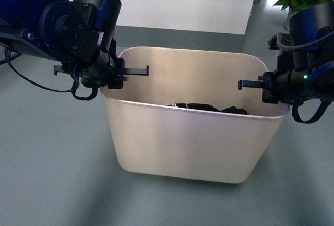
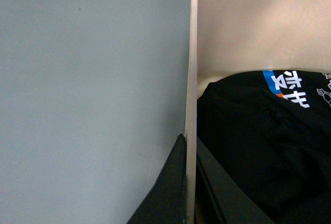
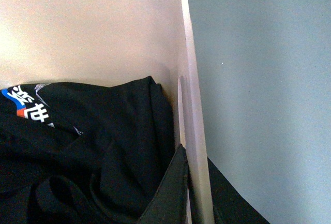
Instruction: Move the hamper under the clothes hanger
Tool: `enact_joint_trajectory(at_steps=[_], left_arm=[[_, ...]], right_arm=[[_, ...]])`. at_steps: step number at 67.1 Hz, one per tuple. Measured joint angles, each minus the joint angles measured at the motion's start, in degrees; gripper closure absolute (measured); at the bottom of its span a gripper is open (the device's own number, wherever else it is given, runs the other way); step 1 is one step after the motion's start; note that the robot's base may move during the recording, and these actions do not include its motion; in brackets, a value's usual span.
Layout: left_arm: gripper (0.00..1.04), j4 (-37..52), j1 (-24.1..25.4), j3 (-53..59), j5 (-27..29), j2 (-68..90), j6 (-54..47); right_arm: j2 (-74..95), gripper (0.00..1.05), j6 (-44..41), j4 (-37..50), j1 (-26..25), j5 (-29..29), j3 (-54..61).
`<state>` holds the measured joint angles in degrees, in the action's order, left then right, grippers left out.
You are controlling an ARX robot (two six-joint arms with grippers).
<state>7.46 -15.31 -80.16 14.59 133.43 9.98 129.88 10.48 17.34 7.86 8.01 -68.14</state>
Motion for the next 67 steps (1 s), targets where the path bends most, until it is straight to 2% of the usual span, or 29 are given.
enact_joint_trajectory(at_steps=[67], left_arm=[[1.01, -0.39, -0.33, -3.5, 0.15, 6.84, 0.96]], right_arm=[[6.86, 1.02, 0.09, 1.11, -0.44, 0.09, -2.93]])
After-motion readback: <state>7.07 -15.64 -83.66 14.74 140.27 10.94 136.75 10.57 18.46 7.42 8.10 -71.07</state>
